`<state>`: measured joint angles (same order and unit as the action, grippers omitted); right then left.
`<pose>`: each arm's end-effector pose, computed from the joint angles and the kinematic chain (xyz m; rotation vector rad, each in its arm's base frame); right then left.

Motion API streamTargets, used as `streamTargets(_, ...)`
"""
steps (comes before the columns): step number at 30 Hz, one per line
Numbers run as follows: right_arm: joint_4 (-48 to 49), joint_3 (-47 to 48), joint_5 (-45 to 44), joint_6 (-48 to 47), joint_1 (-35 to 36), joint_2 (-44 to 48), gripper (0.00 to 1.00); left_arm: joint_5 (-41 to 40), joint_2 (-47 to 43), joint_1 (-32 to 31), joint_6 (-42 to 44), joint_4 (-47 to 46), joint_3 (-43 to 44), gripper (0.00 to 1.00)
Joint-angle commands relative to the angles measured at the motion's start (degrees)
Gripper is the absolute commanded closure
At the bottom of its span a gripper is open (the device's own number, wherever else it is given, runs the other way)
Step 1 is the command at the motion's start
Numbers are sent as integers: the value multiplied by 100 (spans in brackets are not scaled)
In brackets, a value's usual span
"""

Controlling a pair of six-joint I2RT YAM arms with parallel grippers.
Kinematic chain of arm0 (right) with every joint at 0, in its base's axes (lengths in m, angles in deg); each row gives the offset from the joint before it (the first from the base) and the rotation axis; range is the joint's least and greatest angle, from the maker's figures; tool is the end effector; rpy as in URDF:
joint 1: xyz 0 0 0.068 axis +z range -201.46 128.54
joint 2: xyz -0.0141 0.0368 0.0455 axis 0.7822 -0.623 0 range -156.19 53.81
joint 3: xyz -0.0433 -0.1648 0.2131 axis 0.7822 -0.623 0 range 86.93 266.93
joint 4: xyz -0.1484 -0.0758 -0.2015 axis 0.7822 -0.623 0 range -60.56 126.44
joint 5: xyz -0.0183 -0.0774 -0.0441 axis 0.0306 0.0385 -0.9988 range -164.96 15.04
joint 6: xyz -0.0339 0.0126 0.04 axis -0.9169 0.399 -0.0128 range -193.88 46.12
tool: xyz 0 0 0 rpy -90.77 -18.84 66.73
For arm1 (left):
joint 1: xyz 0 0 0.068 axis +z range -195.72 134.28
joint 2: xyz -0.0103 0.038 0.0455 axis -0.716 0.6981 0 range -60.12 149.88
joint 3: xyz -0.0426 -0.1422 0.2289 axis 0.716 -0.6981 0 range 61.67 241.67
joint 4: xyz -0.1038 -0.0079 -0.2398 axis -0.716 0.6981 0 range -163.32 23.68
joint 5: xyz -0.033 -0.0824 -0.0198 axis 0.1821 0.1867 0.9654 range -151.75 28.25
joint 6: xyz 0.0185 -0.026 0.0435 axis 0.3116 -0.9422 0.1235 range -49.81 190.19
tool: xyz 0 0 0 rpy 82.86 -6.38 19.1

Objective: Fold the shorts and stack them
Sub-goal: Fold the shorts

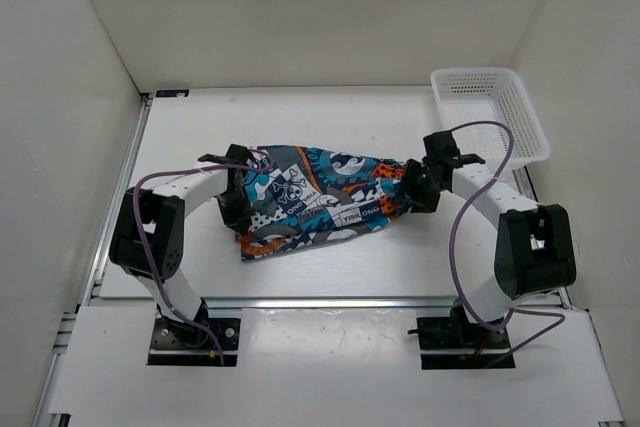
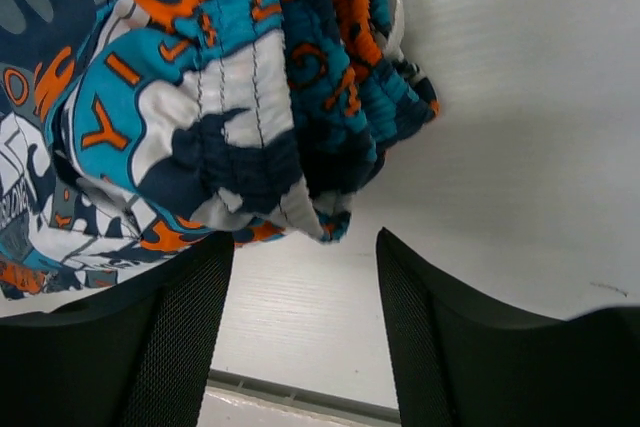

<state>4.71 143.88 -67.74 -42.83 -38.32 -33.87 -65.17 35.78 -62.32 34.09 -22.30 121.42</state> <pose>0.2922 0.0729 0.2067 0.3809 2.6873 0.4088 0.2744 -0.0795 0.1705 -0.5223 3.0259 0.0489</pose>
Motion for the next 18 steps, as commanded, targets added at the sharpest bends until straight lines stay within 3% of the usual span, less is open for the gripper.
streamTargets(1,342,369,-90,-55,39,-170,38,131,-115,34,103,-137,239,90)
streamTargets(4,413,606,-229,-55,39,-390,42,131,-194,96,155,-137,292,90)
streamTargets(7,413,773,-353,-55,39,-618,61,131,-326,148,156,-84,345,90)
streamTargets(8,413,844,-353,-55,39,-619,78,131,-387,148,156,-23,345,90)
streamTargets(11,413,905,-353,-55,92,-672,99,9,-458,148,156,38,397,90)
streamTargets(18,194,1089,-520,-55,144,-320,99,-45,-783,359,208,460,854,90)
